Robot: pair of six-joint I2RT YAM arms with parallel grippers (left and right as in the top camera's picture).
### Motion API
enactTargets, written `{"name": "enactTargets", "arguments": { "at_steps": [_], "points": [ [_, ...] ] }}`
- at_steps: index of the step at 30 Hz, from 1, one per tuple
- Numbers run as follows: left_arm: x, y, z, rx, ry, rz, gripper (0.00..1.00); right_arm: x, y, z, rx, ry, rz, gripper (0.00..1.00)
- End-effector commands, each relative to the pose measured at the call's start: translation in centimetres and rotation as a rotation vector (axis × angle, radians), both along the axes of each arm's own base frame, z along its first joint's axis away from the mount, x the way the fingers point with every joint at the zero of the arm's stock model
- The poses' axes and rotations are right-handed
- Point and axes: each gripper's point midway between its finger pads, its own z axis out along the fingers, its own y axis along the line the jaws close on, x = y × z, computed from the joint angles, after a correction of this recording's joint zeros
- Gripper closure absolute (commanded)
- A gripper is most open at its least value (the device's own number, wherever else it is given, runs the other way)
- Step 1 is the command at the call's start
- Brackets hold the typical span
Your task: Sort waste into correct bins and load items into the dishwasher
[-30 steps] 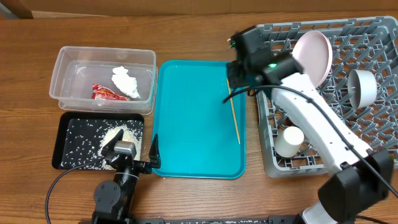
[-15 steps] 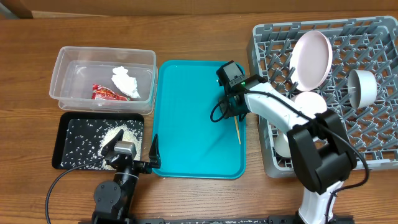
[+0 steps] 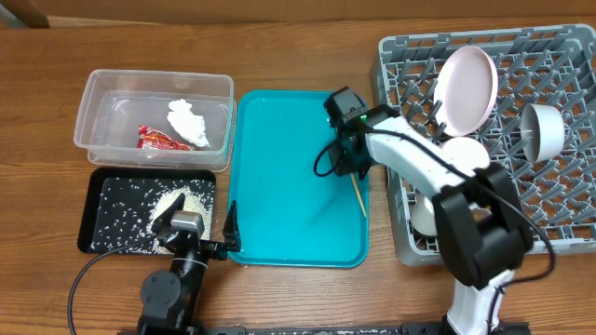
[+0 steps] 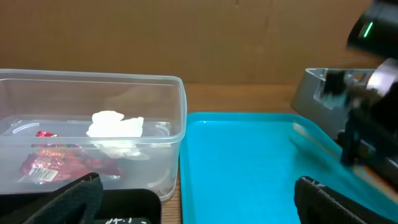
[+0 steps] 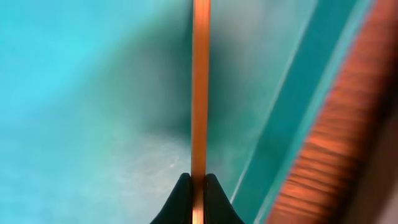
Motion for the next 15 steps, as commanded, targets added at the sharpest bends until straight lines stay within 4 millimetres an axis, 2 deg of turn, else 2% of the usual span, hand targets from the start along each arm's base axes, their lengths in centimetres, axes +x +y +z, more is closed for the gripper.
{"name": "enactTargets", "arguments": {
  "at_steps": [1,4,7,9,10,15],
  "points": [
    [0.0,-0.1,0.0,0.008,-0.009,-0.008,0.00,4.1,-0.5,11.5,0.116,-0.284,-0.061,0.96],
    [0.0,-0.1,0.0,0.008,-0.009,-0.008,0.00,5.7,-3.6,15.2,0.087,-0.406,-0.114,0.96],
    [0.0,-0.1,0.0,0.008,-0.009,-0.008,0.00,6.9,-7.0,16.1,0.010,-0.454,-0.088,0.96],
    [0.0,-0.1,0.0,0.008,-0.009,-0.008,0.00,7.6,-9.8,15.3,-0.035,-0.435,-0.085,0.96],
    [0.0,-0.1,0.0,0.008,-0.009,-0.008,0.00,7.8,-10.5,14.7,-0.038,-0.419,-0.091,0.96],
    [0.0,-0.1,0.0,0.008,-0.009,-0.008,0.00,7.4,-10.9,11.3,-0.021,-0.308,-0.075,0.95]
  ]
}}
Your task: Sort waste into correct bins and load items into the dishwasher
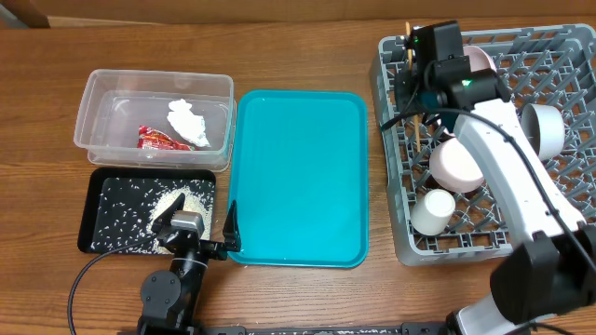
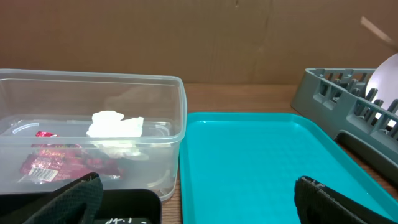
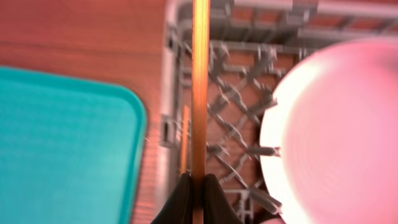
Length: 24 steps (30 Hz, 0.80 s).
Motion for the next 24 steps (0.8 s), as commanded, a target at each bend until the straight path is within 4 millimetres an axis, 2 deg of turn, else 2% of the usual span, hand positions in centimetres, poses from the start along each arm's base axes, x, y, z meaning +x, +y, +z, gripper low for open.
{"name": "enactTargets", "arguments": {
  "at_steps": [1,2,3,6,7,10,13,14,15,18,21,24],
  "points": [
    [0.0,-0.1,0.0,0.008,-0.009,-0.008,0.00,-0.6,0.5,-3.3,-0.013,0.102,0.062,0.91],
    [0.0,-0.1,0.0,0.008,-0.009,-0.008,0.00,-1.0,0.6,-3.8,-0.011,0.128,0.054,0.76],
    [0.0,-0.1,0.0,0.008,-0.009,-0.008,0.00,-1.2,0.7,-3.7,-0.001,0.131,0.039,0.71],
    [0.0,-0.1,0.0,0.008,-0.009,-0.008,0.00,-1.9,1.4,-1.7,0.048,0.108,-0.001,0.64],
    [0.0,-0.1,0.0,0.008,-0.009,-0.008,0.00,-2.4,2.0,-0.7,0.079,0.097,0.006,0.63],
    [0.0,-0.1,0.0,0.008,-0.009,-0.008,0.00,-4.5,4.4,3.3,0.185,0.048,0.092,0.53],
    [0.0,-0.1,0.0,0.008,-0.009,-0.008,0.00,-7.4,6.0,8.4,0.251,-0.044,0.169,0.42],
    [0.0,-0.1,0.0,0.008,-0.009,-0.008,0.00,-8.7,6.6,10.1,0.273,-0.076,0.199,0.30],
    [0.0,-0.1,0.0,0.008,-0.009,-0.008,0.00,-10.1,7.1,11.6,0.296,-0.104,0.232,0.00],
    [0.0,-0.1,0.0,0.008,-0.009,-0.008,0.00,-13.9,8.2,15.9,0.347,-0.200,0.314,0.00],
    [0.0,-0.1,0.0,0.008,-0.009,-0.008,0.00,-16.8,8.1,18.8,0.371,-0.280,0.356,0.00],
    [0.0,-0.1,0.0,0.008,-0.009,-0.008,0.00,-19.5,7.0,19.8,0.373,-0.299,0.362,0.00]
  ]
}}
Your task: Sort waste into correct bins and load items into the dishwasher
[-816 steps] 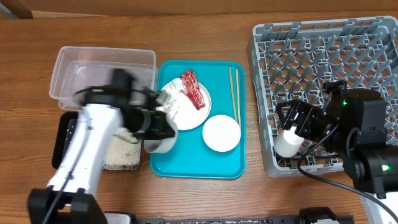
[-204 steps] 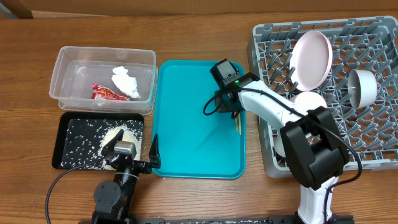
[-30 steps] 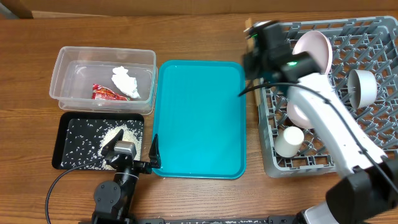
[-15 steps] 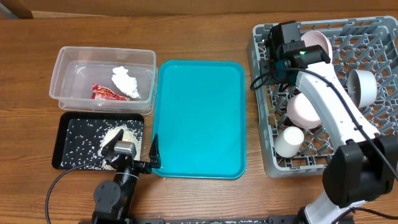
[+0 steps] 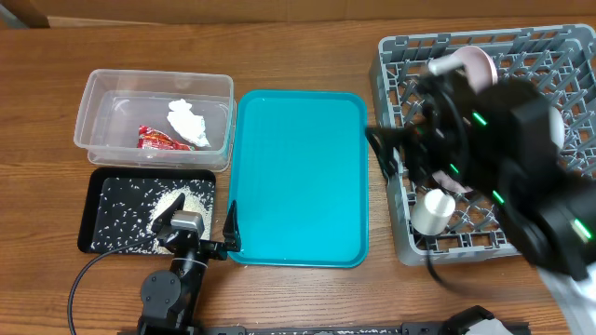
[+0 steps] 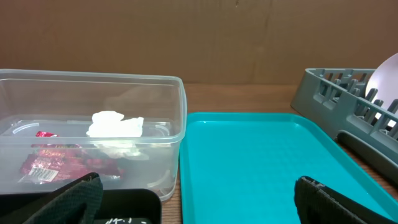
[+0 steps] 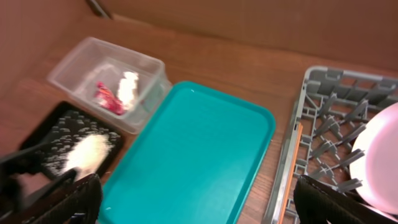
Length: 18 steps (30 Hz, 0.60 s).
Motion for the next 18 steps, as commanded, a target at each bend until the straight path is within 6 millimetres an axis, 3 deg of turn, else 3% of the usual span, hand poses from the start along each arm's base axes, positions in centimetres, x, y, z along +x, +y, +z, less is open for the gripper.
{"name": "enactTargets", "arguments": {
  "at_steps": [1,6,9,12,15,18],
  "points": [
    [0.0,-0.1,0.0,0.008,-0.009,-0.008,0.00,-2.3,-1.0,0.9,0.004,-0.017,-0.003,0.00],
    [0.0,-0.1,0.0,0.008,-0.009,-0.008,0.00,-5.8,-4.9,3.0,-0.018,-0.120,-0.110,0.00],
    [0.0,-0.1,0.0,0.008,-0.009,-0.008,0.00,-9.0,-6.6,3.7,-0.001,-0.168,-0.123,0.00],
    [0.0,-0.1,0.0,0.008,-0.009,-0.008,0.00,-10.3,-8.9,4.1,0.009,-0.244,-0.209,0.00],
    [0.0,-0.1,0.0,0.008,-0.009,-0.008,0.00,-10.9,-10.4,3.2,0.020,-0.298,-0.285,0.00],
    [0.0,-0.1,0.0,0.008,-0.009,-0.008,0.00,-10.4,-11.5,0.2,0.013,-0.315,-0.354,0.00]
  ]
}}
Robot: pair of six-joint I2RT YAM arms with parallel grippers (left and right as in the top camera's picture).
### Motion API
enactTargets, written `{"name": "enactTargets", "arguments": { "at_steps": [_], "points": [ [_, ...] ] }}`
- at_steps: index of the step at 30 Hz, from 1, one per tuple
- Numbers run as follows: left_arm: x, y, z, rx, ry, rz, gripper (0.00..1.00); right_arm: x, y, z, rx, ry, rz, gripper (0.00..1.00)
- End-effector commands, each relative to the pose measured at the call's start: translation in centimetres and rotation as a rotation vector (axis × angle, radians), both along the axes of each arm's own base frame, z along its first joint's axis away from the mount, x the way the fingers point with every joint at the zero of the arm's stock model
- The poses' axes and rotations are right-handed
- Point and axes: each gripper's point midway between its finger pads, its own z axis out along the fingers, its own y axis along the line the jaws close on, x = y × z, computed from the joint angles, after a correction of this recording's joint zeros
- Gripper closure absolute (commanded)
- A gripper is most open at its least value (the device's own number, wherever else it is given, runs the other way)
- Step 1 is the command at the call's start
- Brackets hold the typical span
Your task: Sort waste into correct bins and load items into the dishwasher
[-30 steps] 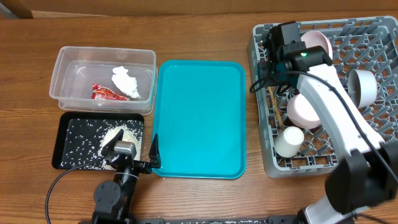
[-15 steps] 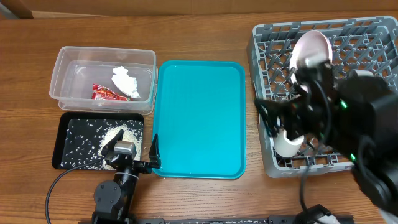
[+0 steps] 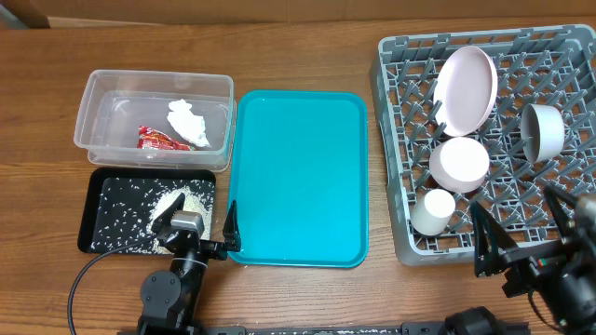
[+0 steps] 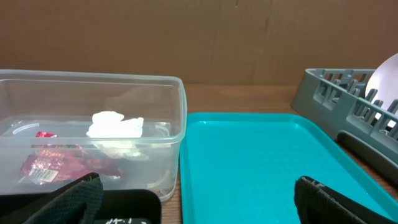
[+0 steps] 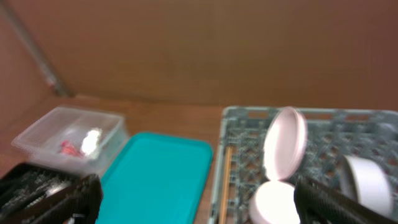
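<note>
The teal tray (image 3: 298, 177) holds nothing. A grey dish rack (image 3: 396, 56) on the right carries a pink plate (image 3: 467, 88), two white bowls (image 3: 459, 164) (image 3: 543, 130) and a cup (image 3: 433, 211). An orange wooden chopstick (image 5: 225, 180) lies along the rack's left side. My right gripper (image 3: 526, 233) hangs open and empty at the table's front right, near the rack's front edge. At the tray's front left corner my left gripper (image 3: 197, 228) is open with nothing in it.
A clear plastic bin (image 3: 158, 76) at the back left contains a red wrapper (image 3: 158, 140) and a crumpled white tissue (image 3: 189, 123). In front of it a black tray (image 3: 102, 219) holds scattered rice. Brown cardboard walls the far side.
My right arm was over the rack's left part with its gripper open; now it is at the table's front right edge. The chopstick stays in the rack. The left arm is unchanged.
My right gripper was shut on the chopstick at the teal tray's right side. Then it held the chopstick above the rack's back left corner. Then it was open with the chopstick lying in the rack, and now it sits back at the front right.
</note>
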Motion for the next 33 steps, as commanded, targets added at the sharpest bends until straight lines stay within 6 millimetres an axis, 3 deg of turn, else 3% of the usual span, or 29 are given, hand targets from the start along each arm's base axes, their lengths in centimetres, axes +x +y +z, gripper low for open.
{"name": "enactTargets", "arguments": {
  "at_steps": [1,8,14,27,33],
  "points": [
    [0.0,-0.1,0.0,0.008,-0.009,-0.008,0.00,1.3,-1.4,-5.1,-0.020,0.038,-0.100,0.00],
    [0.0,-0.1,0.0,0.008,-0.009,-0.008,0.00,4.3,-1.1,-14.5,-0.005,0.011,-0.115,0.00],
    [0.0,-0.1,0.0,0.008,-0.009,-0.008,0.00,6.0,-0.6,-19.5,0.019,-0.065,-0.101,0.00],
    [0.0,-0.1,0.0,0.008,-0.009,-0.008,0.00,8.5,-0.4,-24.2,0.055,-0.207,-0.110,0.00],
    [0.0,-0.1,0.0,0.008,-0.009,-0.008,0.00,8.7,-0.4,-24.2,0.060,-0.233,-0.112,0.00]
  ]
}}
